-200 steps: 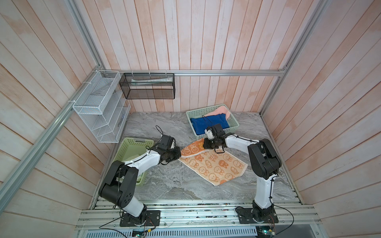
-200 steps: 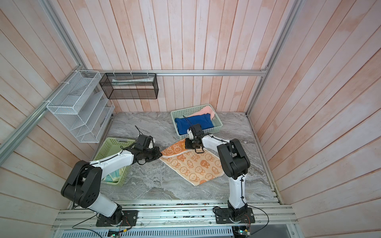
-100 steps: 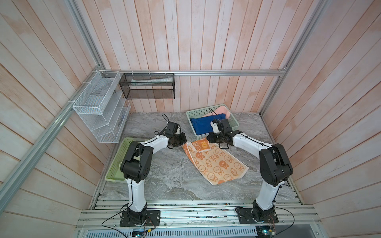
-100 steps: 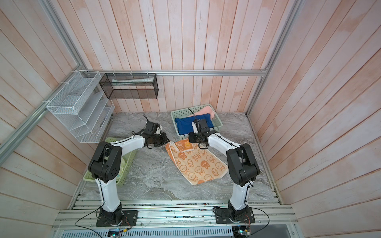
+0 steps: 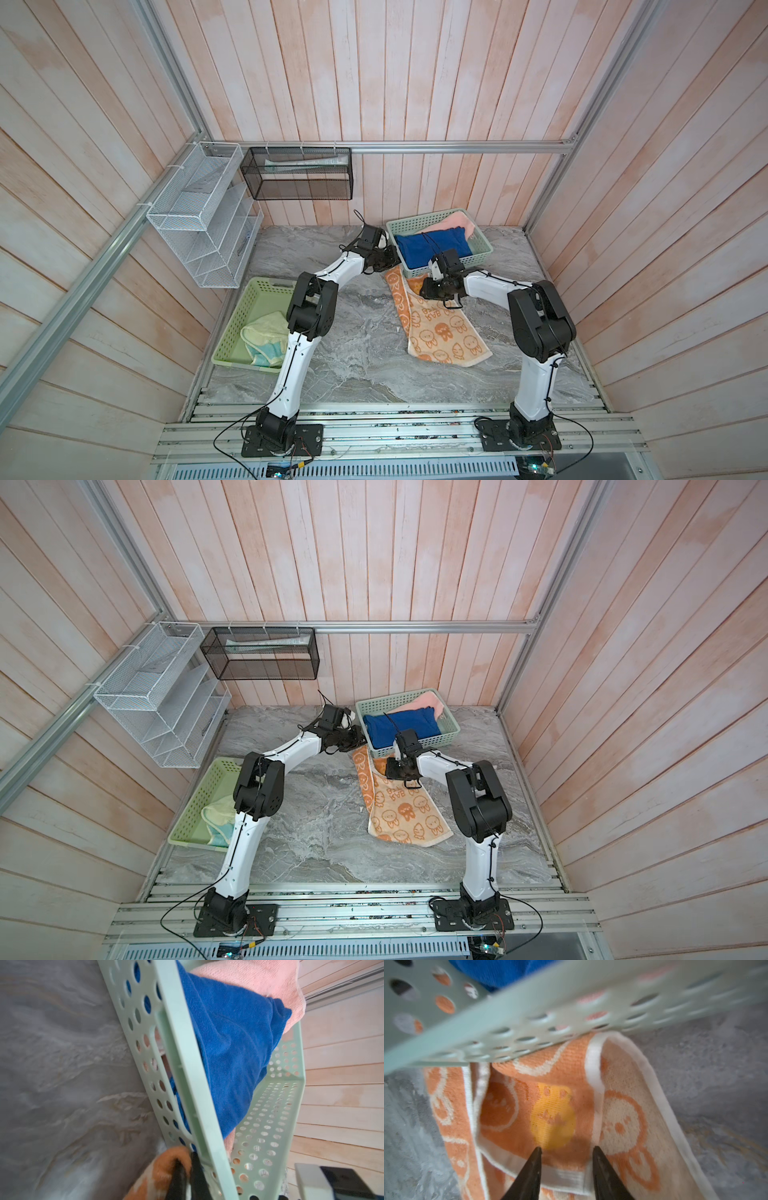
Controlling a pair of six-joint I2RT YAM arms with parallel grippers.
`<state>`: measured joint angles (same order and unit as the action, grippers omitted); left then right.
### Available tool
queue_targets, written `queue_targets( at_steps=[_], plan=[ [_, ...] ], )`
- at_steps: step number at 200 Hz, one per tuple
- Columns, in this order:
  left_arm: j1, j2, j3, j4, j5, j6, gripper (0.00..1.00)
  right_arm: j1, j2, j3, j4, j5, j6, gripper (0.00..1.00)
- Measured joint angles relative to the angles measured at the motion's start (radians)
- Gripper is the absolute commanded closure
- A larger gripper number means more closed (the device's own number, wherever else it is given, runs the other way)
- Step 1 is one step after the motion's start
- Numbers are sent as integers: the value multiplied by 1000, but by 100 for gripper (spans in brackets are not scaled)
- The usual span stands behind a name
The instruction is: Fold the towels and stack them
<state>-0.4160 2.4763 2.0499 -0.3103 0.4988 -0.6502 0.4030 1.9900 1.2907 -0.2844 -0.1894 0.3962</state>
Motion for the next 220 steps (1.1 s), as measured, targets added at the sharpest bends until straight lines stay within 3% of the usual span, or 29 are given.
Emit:
queue_targets(
  at_steps=[35,56,114,149,208,220],
  plan=[
    [-3,22,35,1,26,-10,100,-10,11,24,-24,15,2,56],
    [-3,-2,-26,10,26,-5,100,-5,11,24,-31,26,12,56],
    [8,-287,-471,62,21,11,100,40,11,11,-26,-10,55,100],
    [42,-514,-697,113,18,50,100,97,-31,-37,-1,-43,85,100],
    [53,-758,-910,135,-2,137,100,103,-214,-11,-2,-30,97,100],
    [53,-782,-939,135,-10,134,100,103,-227,0,-2,-27,97,89]
  ],
)
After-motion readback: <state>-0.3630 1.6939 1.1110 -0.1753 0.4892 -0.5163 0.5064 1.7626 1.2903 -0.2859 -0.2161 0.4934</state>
